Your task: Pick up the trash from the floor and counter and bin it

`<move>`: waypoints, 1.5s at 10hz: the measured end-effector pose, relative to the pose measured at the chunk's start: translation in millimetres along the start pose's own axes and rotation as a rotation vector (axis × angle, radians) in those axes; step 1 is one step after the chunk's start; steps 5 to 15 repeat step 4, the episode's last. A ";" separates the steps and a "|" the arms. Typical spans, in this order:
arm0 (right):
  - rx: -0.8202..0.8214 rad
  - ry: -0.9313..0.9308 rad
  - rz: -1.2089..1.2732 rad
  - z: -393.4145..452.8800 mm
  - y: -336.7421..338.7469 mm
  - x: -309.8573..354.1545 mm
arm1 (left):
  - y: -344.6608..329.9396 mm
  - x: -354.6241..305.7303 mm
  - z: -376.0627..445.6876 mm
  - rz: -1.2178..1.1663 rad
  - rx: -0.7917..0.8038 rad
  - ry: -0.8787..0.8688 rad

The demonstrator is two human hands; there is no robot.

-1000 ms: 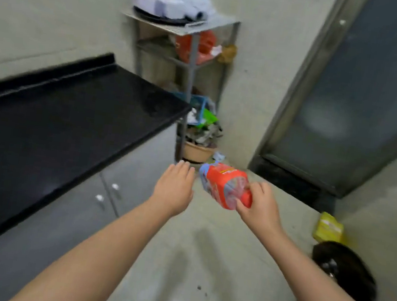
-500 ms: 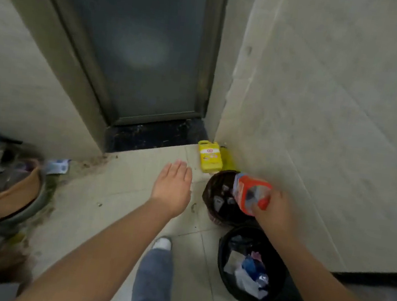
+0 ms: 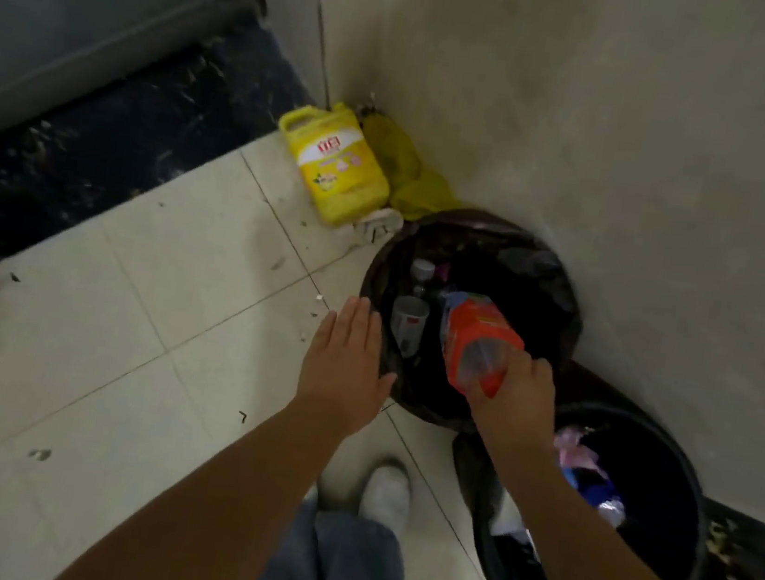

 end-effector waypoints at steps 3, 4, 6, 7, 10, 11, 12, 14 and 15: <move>0.011 0.075 -0.140 43.7 -68.2 1.6 | -54.1 13.5 58.1 -0.039 0.019 -0.017; -0.065 0.179 -0.145 34.7 -43.7 10.4 | -22.1 9.0 45.3 -0.026 0.015 -0.083; -0.065 0.179 -0.145 34.7 -43.7 10.4 | -22.1 9.0 45.3 -0.026 0.015 -0.083; -0.065 0.179 -0.145 34.7 -43.7 10.4 | -22.1 9.0 45.3 -0.026 0.015 -0.083; -0.065 0.179 -0.145 34.7 -43.7 10.4 | -22.1 9.0 45.3 -0.026 0.015 -0.083; -0.065 0.179 -0.145 34.7 -43.7 10.4 | -22.1 9.0 45.3 -0.026 0.015 -0.083; -0.065 0.179 -0.145 34.7 -43.7 10.4 | -22.1 9.0 45.3 -0.026 0.015 -0.083; -0.065 0.179 -0.145 34.7 -43.7 10.4 | -22.1 9.0 45.3 -0.026 0.015 -0.083; -0.065 0.179 -0.145 34.7 -43.7 10.4 | -22.1 9.0 45.3 -0.026 0.015 -0.083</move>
Point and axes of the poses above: each hand's wrist, its own z-axis towards the middle knuckle, its own y-axis out of the back of the hand, x = y × z, the point moved 3 cm from there along z, towards the middle knuckle, and after that the axes turned 9 degrees about -z, right-handed, at the moved point
